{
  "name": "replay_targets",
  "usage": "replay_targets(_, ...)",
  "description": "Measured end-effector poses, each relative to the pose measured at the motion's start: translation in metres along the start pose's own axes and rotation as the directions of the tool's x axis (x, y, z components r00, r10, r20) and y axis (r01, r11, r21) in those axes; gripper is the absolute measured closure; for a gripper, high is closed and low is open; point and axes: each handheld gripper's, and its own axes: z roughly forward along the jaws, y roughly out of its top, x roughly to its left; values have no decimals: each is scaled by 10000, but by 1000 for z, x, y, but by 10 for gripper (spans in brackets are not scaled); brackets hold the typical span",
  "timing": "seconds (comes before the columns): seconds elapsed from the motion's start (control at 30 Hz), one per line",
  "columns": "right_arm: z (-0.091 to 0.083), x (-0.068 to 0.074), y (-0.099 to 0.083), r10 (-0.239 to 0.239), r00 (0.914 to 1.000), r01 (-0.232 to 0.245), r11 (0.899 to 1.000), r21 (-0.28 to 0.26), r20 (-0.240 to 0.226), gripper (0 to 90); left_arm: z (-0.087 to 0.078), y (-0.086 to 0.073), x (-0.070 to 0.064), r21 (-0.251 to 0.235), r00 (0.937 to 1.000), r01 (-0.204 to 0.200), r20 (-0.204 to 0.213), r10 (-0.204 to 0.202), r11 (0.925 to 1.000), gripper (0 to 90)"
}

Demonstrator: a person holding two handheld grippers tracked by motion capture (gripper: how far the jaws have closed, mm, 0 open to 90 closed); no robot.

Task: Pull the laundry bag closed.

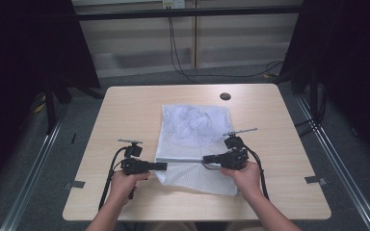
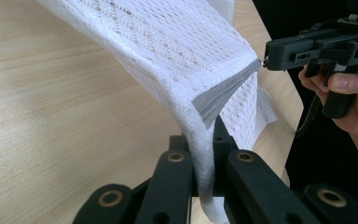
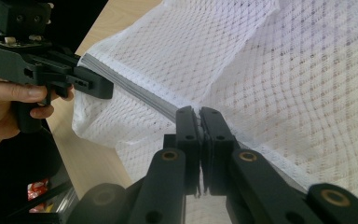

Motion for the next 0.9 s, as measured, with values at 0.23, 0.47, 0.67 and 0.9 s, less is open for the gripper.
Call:
replay_targets(0.23,-4,-4,-1,77,9999,-77,9999,-66,68,872,-2,0,1,-9,10000,-21,27,21,10000,900)
replay_targets(0.47,-7,-6,-2,-16,9999,16,10000,-17,139,872,-2,0,2,-112,9999,105,20,-105,9999,900)
replay_targets(0.67,-12,-8,-3,2,9998,-1,10000,-64,183,872,-1,0,1,-12,10000,-24,3,24,10000,900)
replay_targets(0.9,-17,-14,-4,118,9996,-114,9998,-147,258,872,0,0,0,-24,9999,93,53,-93,10000,900)
